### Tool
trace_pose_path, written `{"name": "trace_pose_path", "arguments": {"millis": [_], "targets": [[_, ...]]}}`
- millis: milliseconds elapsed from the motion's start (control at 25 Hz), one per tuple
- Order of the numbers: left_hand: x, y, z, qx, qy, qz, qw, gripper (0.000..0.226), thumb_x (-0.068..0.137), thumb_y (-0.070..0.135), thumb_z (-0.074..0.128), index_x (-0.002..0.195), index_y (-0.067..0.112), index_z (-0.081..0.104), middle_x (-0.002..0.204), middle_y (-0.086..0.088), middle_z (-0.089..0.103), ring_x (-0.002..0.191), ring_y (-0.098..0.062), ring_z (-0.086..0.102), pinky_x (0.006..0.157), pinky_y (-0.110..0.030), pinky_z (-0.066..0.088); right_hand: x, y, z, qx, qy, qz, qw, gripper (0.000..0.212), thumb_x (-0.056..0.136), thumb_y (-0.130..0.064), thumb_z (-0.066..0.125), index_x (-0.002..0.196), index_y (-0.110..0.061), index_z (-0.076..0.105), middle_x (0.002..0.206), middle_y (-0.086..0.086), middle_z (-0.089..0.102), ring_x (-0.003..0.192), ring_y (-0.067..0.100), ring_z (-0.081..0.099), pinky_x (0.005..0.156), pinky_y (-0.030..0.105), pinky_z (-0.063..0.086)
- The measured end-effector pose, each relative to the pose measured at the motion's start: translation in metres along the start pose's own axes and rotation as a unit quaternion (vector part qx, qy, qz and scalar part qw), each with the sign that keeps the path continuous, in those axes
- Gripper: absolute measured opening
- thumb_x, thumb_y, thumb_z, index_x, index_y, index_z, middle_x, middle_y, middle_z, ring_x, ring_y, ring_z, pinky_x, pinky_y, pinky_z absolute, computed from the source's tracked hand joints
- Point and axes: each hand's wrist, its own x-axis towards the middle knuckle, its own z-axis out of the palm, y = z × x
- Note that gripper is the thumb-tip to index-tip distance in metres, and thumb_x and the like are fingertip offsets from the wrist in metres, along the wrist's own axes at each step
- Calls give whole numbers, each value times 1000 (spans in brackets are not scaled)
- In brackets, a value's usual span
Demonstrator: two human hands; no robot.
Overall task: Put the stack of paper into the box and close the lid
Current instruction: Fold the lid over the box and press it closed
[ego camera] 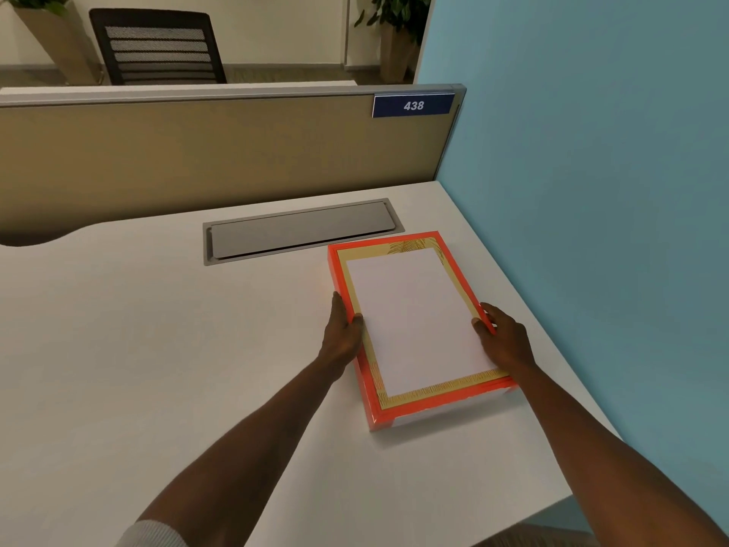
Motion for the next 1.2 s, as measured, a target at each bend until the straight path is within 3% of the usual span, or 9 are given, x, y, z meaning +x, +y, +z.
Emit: {"name": "trace_pose_path", "arguments": {"millis": [640,800,920,1200], "targets": [[17,-21,3,46,3,30,998,69,107,27,38,163,31,-3,166,0,30,148,-32,38,118,-58,37,-3,5,9,-12,-19,-6,1000,51,102,-33,47,148,-13,40,144,12,54,129,34,54,110,43,40],[13,-27,5,15,60,8,998,65,105,27,47,163,27,16,157,-1,47,140,-32,51,113,-57,45,-2,9,7,-15,-46,3,999,54,102,-37,45,151,-20,34,148,10,49,134,34,50,112,45,37],[9,-34,6,-15,61,6,998,59,105,29,47,160,32,26,150,2,54,133,-29,58,108,-57,49,-3,14,5,-8,-63,31,997,58,100,-43,44,153,-26,29,151,10,46,135,35,47,113,48,36],[6,-36,5,31,29,16,999,64,107,35,41,163,32,9,154,1,49,130,-32,58,107,-57,50,-3,9,6,-35,-82,38,995,59,101,-40,44,155,-23,24,153,9,43,138,36,43,115,46,32]]}}
